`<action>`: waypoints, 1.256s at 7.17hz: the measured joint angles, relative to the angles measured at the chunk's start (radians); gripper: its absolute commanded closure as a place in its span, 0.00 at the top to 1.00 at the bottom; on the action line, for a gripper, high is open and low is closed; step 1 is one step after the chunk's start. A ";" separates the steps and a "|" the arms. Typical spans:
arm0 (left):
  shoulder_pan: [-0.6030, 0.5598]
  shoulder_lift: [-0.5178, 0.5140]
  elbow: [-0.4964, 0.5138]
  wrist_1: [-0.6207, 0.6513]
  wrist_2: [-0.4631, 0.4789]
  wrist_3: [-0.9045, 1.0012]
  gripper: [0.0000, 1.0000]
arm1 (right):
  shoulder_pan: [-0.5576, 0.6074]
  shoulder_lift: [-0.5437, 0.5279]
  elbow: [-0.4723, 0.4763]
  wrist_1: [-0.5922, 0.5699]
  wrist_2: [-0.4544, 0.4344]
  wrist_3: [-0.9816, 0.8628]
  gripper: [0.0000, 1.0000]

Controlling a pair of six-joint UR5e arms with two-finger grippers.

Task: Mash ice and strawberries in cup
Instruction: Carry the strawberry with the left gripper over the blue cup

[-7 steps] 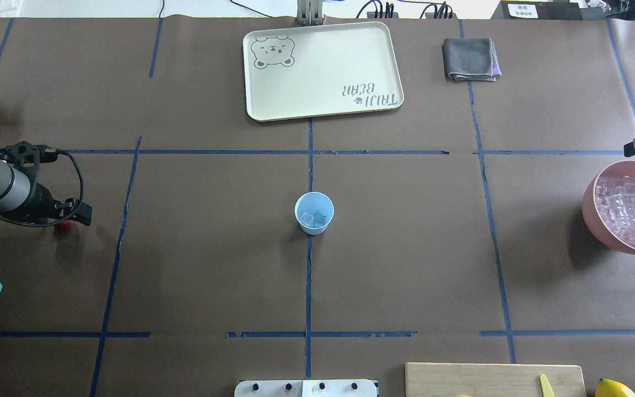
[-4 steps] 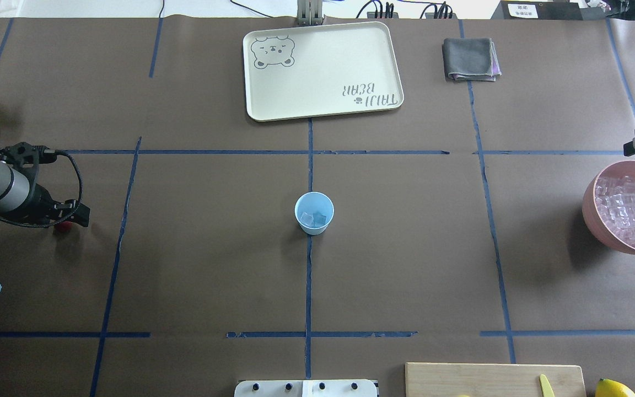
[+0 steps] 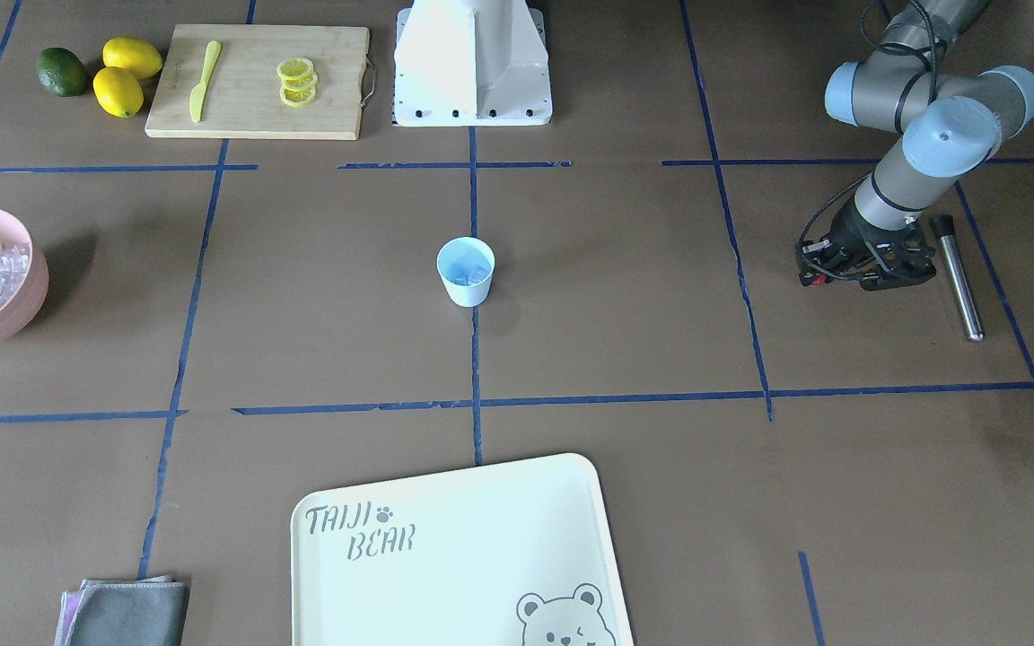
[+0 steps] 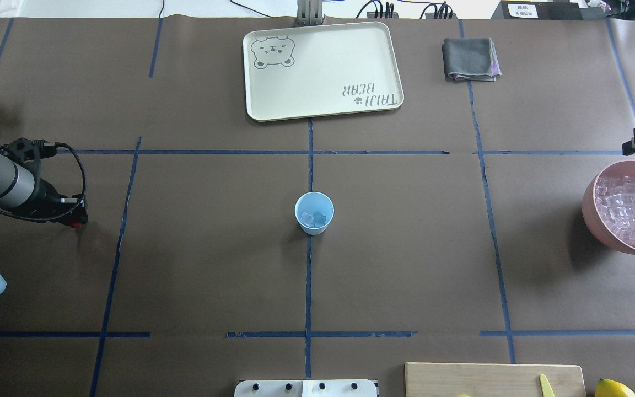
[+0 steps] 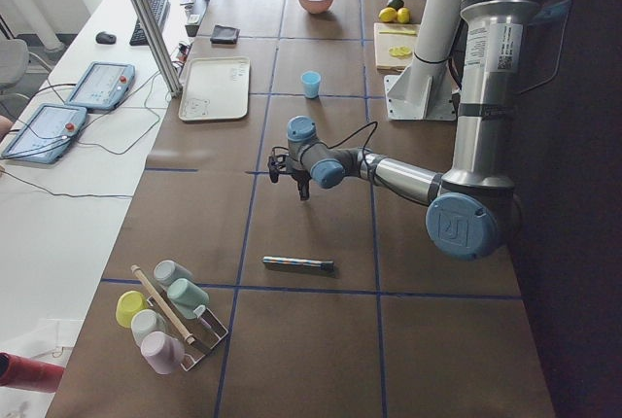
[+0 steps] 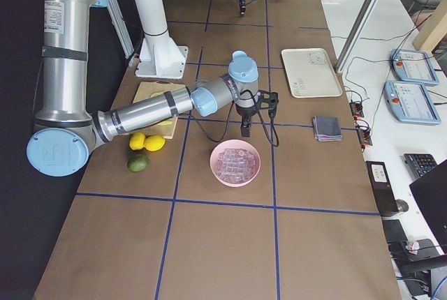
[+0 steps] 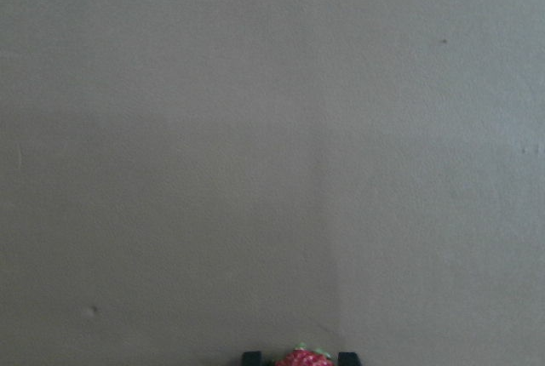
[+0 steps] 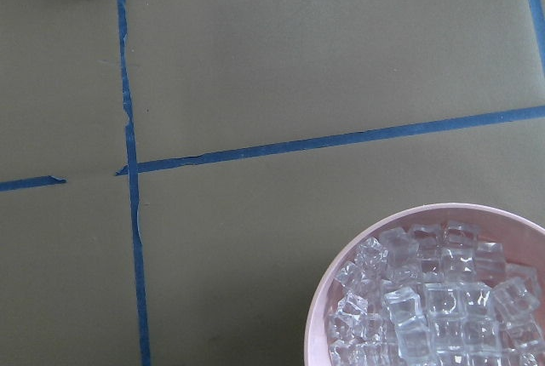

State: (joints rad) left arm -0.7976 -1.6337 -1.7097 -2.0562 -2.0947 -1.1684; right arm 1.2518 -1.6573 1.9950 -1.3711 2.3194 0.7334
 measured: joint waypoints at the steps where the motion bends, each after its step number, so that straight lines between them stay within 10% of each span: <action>1: 0.003 -0.061 -0.020 0.004 -0.007 -0.084 0.00 | 0.000 0.001 0.000 0.000 0.000 0.000 1.00; 6: 0.182 -0.520 -0.022 0.055 0.067 -0.512 0.00 | 0.000 0.003 -0.008 0.002 0.006 -0.001 1.00; 9: 0.277 -0.624 0.012 0.134 0.165 -0.529 0.03 | 0.001 0.001 -0.003 0.005 0.016 -0.002 1.00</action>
State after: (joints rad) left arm -0.5210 -2.2577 -1.6973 -1.9222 -1.9293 -1.6971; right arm 1.2530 -1.6559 1.9918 -1.3658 2.3354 0.7317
